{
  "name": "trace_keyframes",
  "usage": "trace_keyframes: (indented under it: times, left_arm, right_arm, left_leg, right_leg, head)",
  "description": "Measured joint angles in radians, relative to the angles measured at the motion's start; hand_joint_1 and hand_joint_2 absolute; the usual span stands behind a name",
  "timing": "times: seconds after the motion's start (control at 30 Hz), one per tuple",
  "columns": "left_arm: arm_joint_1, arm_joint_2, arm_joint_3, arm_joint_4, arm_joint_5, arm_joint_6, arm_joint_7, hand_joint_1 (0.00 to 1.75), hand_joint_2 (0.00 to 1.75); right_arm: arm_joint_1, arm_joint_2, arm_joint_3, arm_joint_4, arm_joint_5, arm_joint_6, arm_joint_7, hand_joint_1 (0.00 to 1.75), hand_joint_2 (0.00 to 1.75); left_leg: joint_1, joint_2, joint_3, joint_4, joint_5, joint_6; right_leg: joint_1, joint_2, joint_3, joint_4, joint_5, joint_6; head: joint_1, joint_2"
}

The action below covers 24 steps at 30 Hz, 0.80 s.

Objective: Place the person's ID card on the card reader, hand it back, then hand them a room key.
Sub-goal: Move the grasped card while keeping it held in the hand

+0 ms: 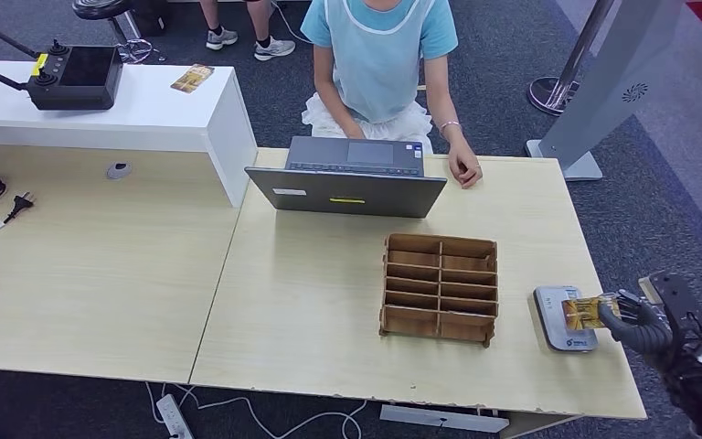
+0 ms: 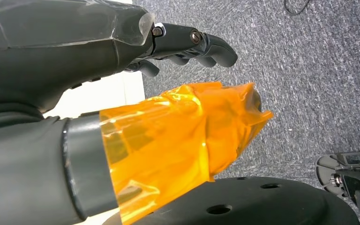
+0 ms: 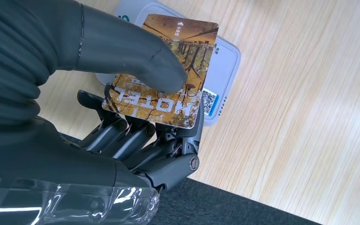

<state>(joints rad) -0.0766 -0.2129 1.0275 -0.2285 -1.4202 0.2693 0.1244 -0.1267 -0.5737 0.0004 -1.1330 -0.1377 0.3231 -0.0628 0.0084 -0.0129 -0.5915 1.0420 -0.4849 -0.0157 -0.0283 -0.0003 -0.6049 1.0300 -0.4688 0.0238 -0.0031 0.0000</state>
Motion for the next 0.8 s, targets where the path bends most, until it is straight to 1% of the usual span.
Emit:
trace_keyframes:
  times: [0.47, 0.53, 0.63, 0.8]
  left_arm:
    - [0.000, 0.000, 0.000, 0.000, 0.000, 0.000, 0.000, 0.00, 0.00]
    - [0.000, 0.000, -0.001, 0.000, 0.000, 0.000, 0.001, 0.00, 0.00]
    - [0.000, -0.001, -0.005, 0.000, -0.001, -0.001, 0.004, 0.00, 0.00]
    - [0.000, -0.001, -0.007, 0.000, -0.001, -0.001, 0.004, 0.00, 0.00]
  right_arm:
    - [0.000, 0.000, 0.000, 0.000, 0.001, -0.001, 0.000, 1.75, 1.75]
    - [-0.002, 0.002, 0.002, 0.004, 0.030, -0.019, 0.008, 1.75, 1.75]
    - [-0.010, 0.015, 0.008, 0.031, 0.112, -0.069, 0.017, 1.75, 1.75]
    - [-0.021, 0.038, 0.011, 0.065, 0.140, -0.083, 0.009, 1.75, 1.75]
  left_leg:
    - [0.000, 0.000, 0.000, 0.000, 0.000, 0.000]
    - [0.000, 0.000, 0.000, 0.000, 0.000, 0.000]
    - [0.000, 0.000, 0.000, 0.000, 0.000, 0.000]
    - [0.000, 0.000, 0.000, 0.000, 0.000, 0.000]
  right_leg:
    - [0.000, 0.000, 0.000, 0.000, 0.000, 0.000]
    - [0.000, 0.000, 0.000, 0.000, 0.000, 0.000]
    - [0.000, 0.000, 0.000, 0.000, 0.000, 0.000]
    - [0.000, 0.000, 0.000, 0.000, 0.000, 0.000]
  head:
    - [0.000, 0.000]
    - [0.000, 0.000]
    - [0.000, 0.000]
    - [0.000, 0.000]
